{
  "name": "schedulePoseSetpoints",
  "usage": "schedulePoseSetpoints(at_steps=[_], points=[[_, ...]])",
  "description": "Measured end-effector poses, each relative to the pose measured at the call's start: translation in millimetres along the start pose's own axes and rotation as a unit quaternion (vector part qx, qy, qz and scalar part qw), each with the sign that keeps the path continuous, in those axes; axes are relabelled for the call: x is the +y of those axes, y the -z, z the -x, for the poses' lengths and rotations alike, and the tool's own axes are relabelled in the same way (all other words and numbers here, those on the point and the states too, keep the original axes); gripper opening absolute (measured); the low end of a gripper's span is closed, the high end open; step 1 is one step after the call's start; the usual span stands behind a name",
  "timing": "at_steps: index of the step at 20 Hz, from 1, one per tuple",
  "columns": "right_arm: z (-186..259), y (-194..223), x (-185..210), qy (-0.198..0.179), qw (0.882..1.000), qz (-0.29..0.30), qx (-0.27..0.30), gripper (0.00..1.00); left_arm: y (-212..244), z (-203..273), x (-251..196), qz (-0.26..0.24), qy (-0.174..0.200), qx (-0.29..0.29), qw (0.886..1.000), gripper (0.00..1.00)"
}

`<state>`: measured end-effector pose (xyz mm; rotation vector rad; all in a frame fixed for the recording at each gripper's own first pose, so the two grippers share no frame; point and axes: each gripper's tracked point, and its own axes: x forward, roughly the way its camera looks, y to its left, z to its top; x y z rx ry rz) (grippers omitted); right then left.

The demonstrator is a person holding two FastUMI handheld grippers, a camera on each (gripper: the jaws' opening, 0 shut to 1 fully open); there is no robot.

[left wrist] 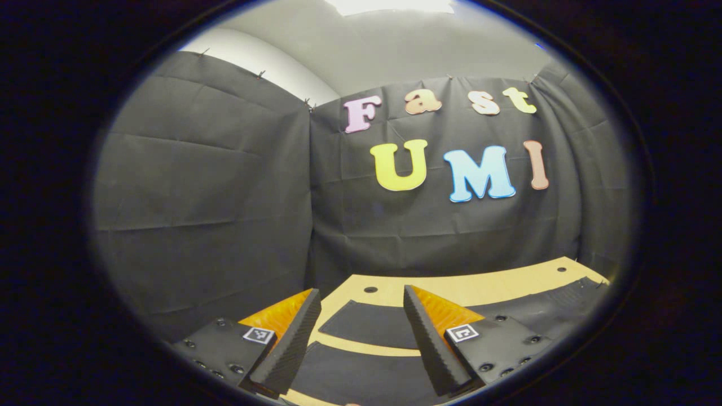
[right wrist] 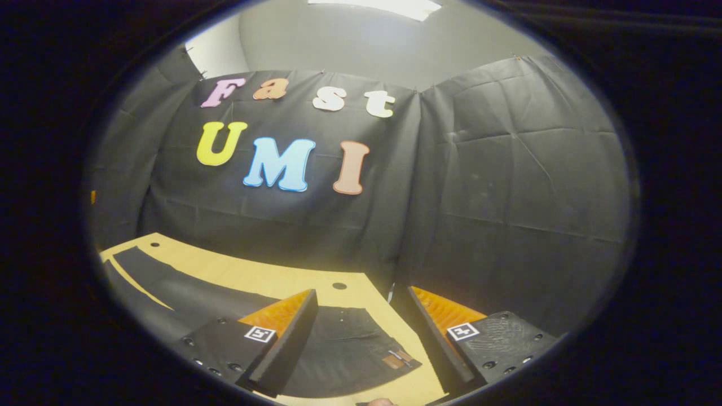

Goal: Grasp the waist and the cuffs of the jeans and fold them to make the two legs overlap; first hold the waist and fold one-third of the jeans toward the cuffs, then hold the cuffs and fold the remaining one-third in the same direction to finish folding.

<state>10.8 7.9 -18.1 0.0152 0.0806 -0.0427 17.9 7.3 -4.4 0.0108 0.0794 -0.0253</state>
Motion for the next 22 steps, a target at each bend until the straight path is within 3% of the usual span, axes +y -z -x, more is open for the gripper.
schedulePoseSetpoints(at_steps=[5, 9, 11, 12, 16, 18, 22], points=[[0, 30, -1, 0.013, 0.997, -0.032, 0.068, 0.94, 40, -19, 8, 0.024, 0.019, 0.069, 0.997, 0.95], [-8, 52, -4, 0.021, 0.990, -0.068, 0.121, 0.94, 80, -23, 30, 0.101, 0.006, 0.144, 0.984, 0.94], [-11, 67, 1, 0.014, 0.983, -0.102, 0.154, 0.94, 96, -25, 44, 0.165, -0.008, 0.175, 0.971, 0.95], [-13, 75, 4, 0.011, 0.977, -0.122, 0.174, 0.94, 109, -25, 54, 0.208, -0.019, 0.193, 0.959, 0.95], [-18, 114, 14, 0.013, 0.943, -0.215, 0.255, 0.94, 177, -13, 100, 0.376, -0.108, 0.268, 0.880, 0.94], [-21, 132, 13, 0.021, 0.925, -0.247, 0.287, 0.94, 206, 0, 115, 0.410, -0.140, 0.294, 0.852, 0.96], [-23, 159, 9, 0.034, 0.896, -0.285, 0.340, 0.94, 236, 15, 128, 0.453, -0.185, 0.333, 0.806, 0.96]])
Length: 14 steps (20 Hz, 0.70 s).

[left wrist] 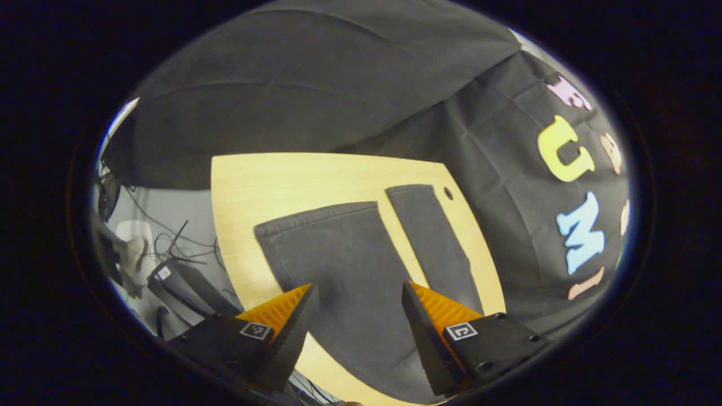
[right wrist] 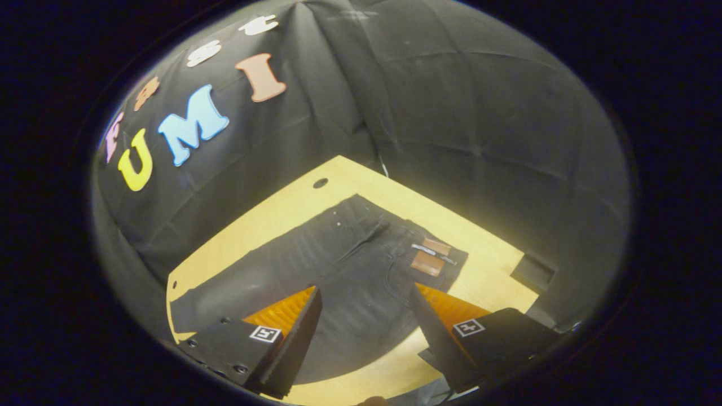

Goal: Grasp the waist and the cuffs of the jeans and fold them to make the two legs overlap; first hold the waist and fold one-third of the jeans toward the cuffs, then hold the cuffs and fold the remaining one-third in the same direction to finish folding.

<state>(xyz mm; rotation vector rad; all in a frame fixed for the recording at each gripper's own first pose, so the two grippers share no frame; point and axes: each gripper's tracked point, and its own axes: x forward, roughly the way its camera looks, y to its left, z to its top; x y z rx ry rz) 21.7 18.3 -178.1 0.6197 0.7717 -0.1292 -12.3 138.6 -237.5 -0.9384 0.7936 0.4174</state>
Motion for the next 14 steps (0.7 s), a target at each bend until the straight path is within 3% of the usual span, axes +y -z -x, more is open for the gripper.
schedulePoseSetpoints(at_steps=[3, 8, 14], points=[[-16, 4, -13, 0.011, 0.998, -0.045, 0.030, 0.95, 8, -15, 24, 0.059, -0.034, 0.035, 0.997, 0.99], [-35, 18, -35, 0.034, 0.987, -0.116, 0.101, 0.95, 29, -26, 54, 0.133, -0.076, 0.067, 0.986, 0.96], [-53, 30, -61, 0.061, 0.972, -0.176, 0.143, 0.95, 34, -45, 49, 0.152, -0.081, 0.074, 0.982, 0.96]])
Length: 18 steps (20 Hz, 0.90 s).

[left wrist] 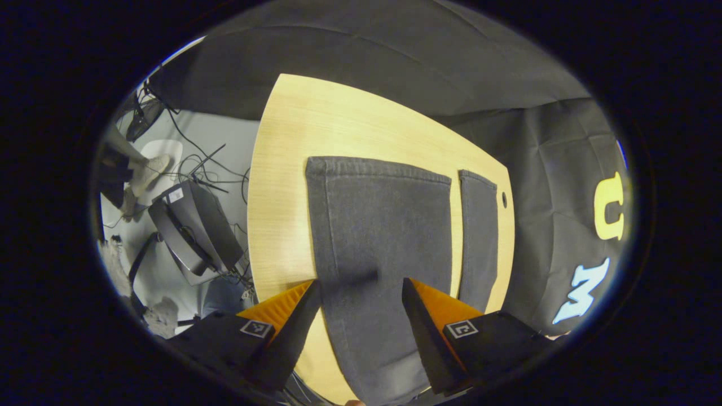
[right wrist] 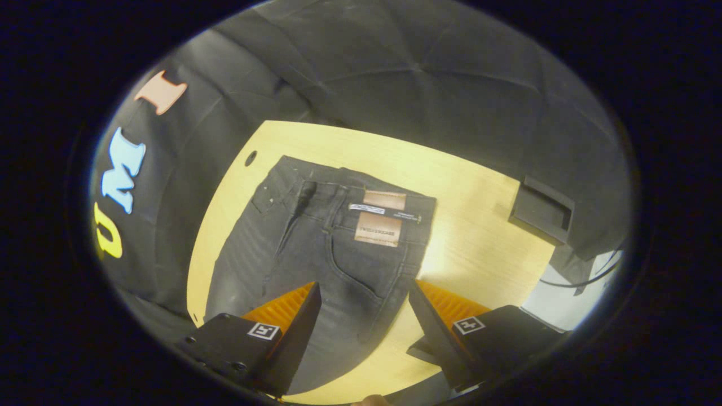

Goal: Grasp the waist and the cuffs of the jeans and fold them to make the two legs overlap; first hold the waist and fold one-third of the jeans toward the cuffs, then hold the cuffs and fold the remaining one-third in the same direction to finish folding.

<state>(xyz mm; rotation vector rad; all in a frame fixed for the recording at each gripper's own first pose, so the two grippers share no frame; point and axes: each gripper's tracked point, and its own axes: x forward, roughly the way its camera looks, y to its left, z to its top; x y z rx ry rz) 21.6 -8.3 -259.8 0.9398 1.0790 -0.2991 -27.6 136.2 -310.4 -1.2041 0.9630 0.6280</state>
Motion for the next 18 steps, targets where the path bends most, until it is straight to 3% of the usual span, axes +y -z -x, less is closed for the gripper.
schedulePoseSetpoints(at_steps=[3, 4, 9, 11, 13, 15, 16, 17, 18], points=[[-10, -1, -5, 0.011, 1.000, -0.017, 0.012, 1.00, 1, -5, -10, -0.013, -0.005, 0.002, 1.000, 0.95], [-13, 7, -2, 0.010, 0.999, -0.024, 0.039, 0.96, 1, -8, -15, -0.016, -0.003, 0.002, 1.000, 0.96], [-16, 18, 19, -0.001, 0.998, -0.030, 0.052, 0.95, 4, -15, -30, -0.011, 0.016, 0.000, 1.000, 0.98], [-16, 31, 28, -0.010, 0.996, -0.037, 0.076, 0.94, 4, -18, -35, -0.004, 0.027, -0.001, 1.000, 0.87], [-21, 34, 37, -0.018, 0.995, -0.049, 0.081, 0.85, 5, -20, -35, 0.005, 0.033, 0.003, 0.999, 0.97], [-23, 34, 29, -0.003, 0.996, -0.044, 0.081, 0.75, 6, -24, -31, 0.024, 0.036, 0.007, 0.999, 0.78], [-22, 34, 27, -0.003, 0.996, -0.037, 0.084, 0.62, 5, -26, -30, 0.033, 0.045, 0.009, 0.998, 0.72], [-22, 35, 21, 0.001, 0.996, -0.030, 0.082, 0.57, 7, -28, -28, 0.041, 0.047, 0.011, 0.998, 0.60], [-23, 35, 17, 0.000, 0.996, -0.035, 0.082, 0.36, 6, -27, -23, 0.047, 0.049, 0.013, 0.998, 0.58]])
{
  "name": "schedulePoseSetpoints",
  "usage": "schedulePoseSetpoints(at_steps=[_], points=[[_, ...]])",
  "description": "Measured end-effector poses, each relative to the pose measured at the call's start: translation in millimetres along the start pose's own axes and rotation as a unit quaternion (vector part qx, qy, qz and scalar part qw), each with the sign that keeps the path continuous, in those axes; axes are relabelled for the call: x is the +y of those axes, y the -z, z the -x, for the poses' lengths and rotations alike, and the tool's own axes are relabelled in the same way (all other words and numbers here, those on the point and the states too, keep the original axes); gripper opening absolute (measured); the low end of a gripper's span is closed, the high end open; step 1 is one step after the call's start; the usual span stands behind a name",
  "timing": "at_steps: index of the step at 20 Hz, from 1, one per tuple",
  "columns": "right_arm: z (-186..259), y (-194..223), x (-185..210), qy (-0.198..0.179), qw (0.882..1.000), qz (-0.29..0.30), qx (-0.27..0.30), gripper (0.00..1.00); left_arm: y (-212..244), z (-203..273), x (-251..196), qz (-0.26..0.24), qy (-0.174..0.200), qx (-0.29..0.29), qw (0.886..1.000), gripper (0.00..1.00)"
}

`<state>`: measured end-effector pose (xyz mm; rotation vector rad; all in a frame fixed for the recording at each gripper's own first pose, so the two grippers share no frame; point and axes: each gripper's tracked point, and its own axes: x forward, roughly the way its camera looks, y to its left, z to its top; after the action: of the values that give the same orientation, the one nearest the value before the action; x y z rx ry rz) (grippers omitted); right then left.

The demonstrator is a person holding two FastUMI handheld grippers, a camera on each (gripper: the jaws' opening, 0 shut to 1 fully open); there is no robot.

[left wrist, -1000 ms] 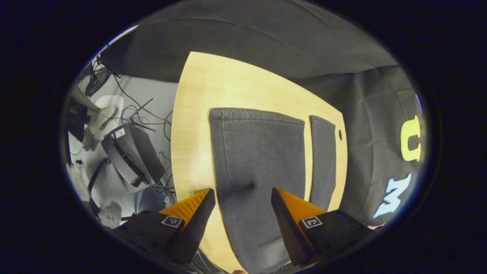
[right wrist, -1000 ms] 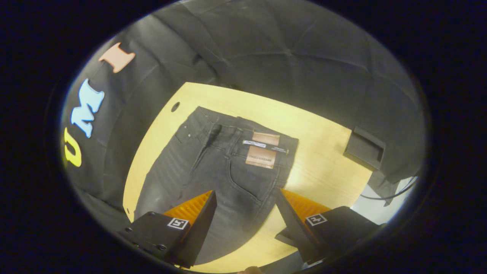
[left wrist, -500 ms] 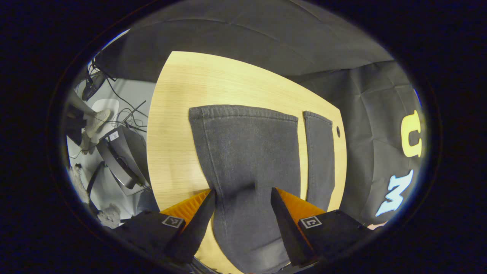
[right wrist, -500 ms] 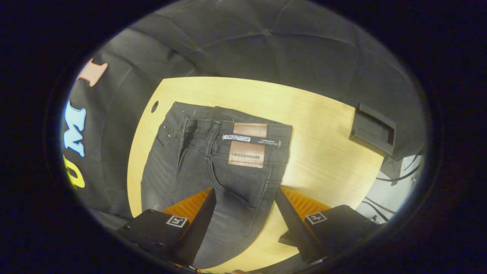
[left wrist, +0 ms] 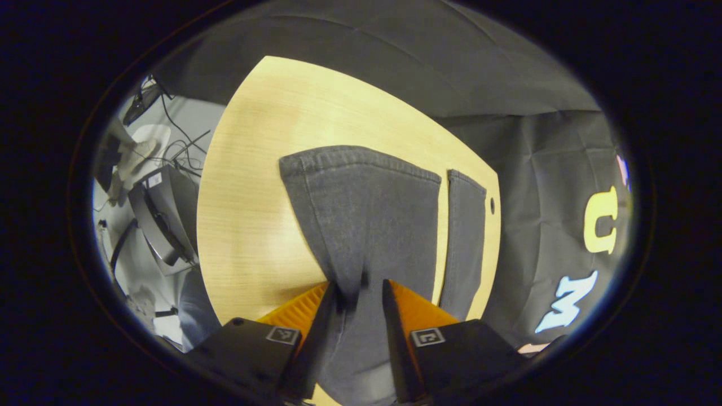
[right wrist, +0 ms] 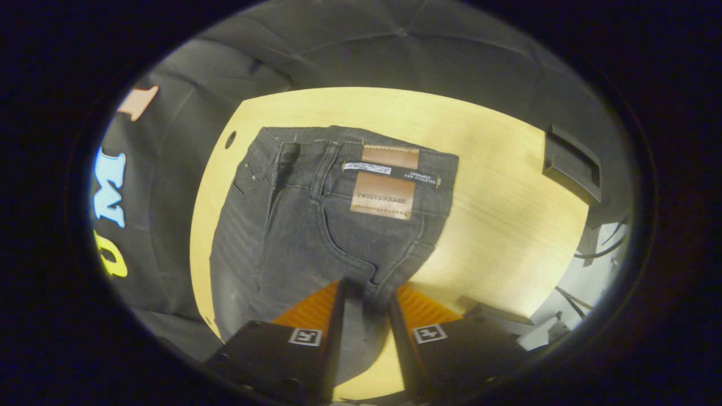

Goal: Grasp the waist and the cuffs of the jeans and fold them to make the two legs overlap; first hold the waist and fold one-third of the jeans toward the cuffs, then hold the cuffs and fold the remaining one-third in the same direction to finish folding.

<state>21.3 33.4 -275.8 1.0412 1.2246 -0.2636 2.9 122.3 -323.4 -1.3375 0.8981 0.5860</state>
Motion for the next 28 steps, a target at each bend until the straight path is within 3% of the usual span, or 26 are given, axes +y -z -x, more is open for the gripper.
schedulePoseSetpoints(at_steps=[1, 2, 4, 5, 8, 13, 16, 24, 28], points=[[1, -1, -1, -0.009, 1.000, -0.012, 0.000, 0.26, 0, 1, 4, 0.007, 0.002, 0.002, 1.000, 0.45], [2, -1, -4, -0.019, 0.999, -0.025, 0.002, 0.21, -1, 0, 5, 0.013, 0.012, 0.005, 1.000, 0.27], [2, 1, -8, -0.045, 0.997, -0.058, 0.005, 0.13, -3, 2, 14, 0.030, 0.010, 0.006, 0.999, 0.27], [2, 3, -8, -0.058, 0.996, -0.068, 0.011, 0.08, -2, 6, 14, 0.027, 0.016, 0.018, 0.999, 0.13], [6, 2, -5, -0.086, 0.993, -0.084, 0.018, 0.01, -3, 6, 15, 0.013, 0.017, 0.026, 0.999, 0.10], [35, -6, 11, -0.127, 0.991, -0.046, 0.020, 0.00, 3, 23, -16, -0.012, 0.034, 0.039, 0.999, 0.08], [53, -13, 43, -0.166, 0.985, -0.042, 0.028, 0.00, 7, 31, -29, -0.037, 0.012, 0.039, 0.998, 0.08], [95, -44, 128, -0.235, 0.967, 0.006, 0.095, 0.00, 23, 66, -146, -0.088, 0.049, 0.076, 0.992, 0.08], [95, -63, 177, -0.239, 0.964, 0.025, 0.114, 0.00, 19, 68, -208, -0.050, 0.047, 0.108, 0.992, 0.08]])
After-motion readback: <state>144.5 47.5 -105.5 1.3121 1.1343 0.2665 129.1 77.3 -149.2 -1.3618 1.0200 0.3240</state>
